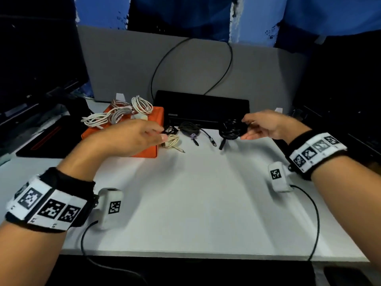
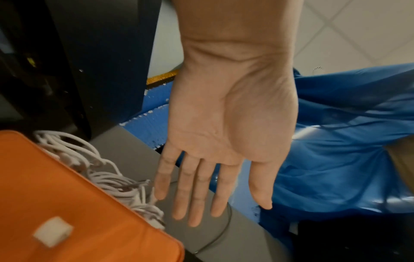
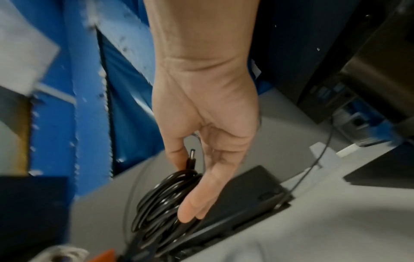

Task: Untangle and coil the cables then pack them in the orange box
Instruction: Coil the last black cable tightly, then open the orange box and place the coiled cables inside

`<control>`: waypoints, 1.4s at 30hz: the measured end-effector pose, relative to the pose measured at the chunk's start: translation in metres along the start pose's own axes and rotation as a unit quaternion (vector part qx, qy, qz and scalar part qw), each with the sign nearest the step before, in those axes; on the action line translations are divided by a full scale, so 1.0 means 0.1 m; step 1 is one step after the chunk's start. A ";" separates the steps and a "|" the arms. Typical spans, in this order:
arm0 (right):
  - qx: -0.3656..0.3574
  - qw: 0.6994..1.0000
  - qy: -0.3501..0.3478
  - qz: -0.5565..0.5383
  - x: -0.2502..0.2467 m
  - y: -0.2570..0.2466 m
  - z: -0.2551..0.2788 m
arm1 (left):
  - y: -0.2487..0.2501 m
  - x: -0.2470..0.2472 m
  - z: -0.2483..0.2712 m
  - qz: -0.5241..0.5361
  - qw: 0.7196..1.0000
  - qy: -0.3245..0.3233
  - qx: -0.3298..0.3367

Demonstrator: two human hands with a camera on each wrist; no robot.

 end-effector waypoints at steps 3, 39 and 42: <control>0.057 0.998 0.012 0.030 -0.10 0.23 -0.31 | -0.21 0.03 -0.08 -0.035 0.999 -0.015 -0.020; -0.099 0.928 0.065 0.354 0.87 -0.60 -0.54 | -0.18 -0.12 -0.04 0.024 0.999 0.011 0.047; -0.154 0.911 -0.004 0.383 1.29 -0.80 -0.25 | -0.20 -0.68 0.24 0.126 0.976 0.159 0.084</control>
Point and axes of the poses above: each hand's wrist, its own z-axis away from the middle knuckle, its own x-axis out of the palm, y = z × x, the point moved 10 cm from there along -z, towards the middle knuckle, and after that the axes turned 12 degrees about -y, right-handed, at the moved point
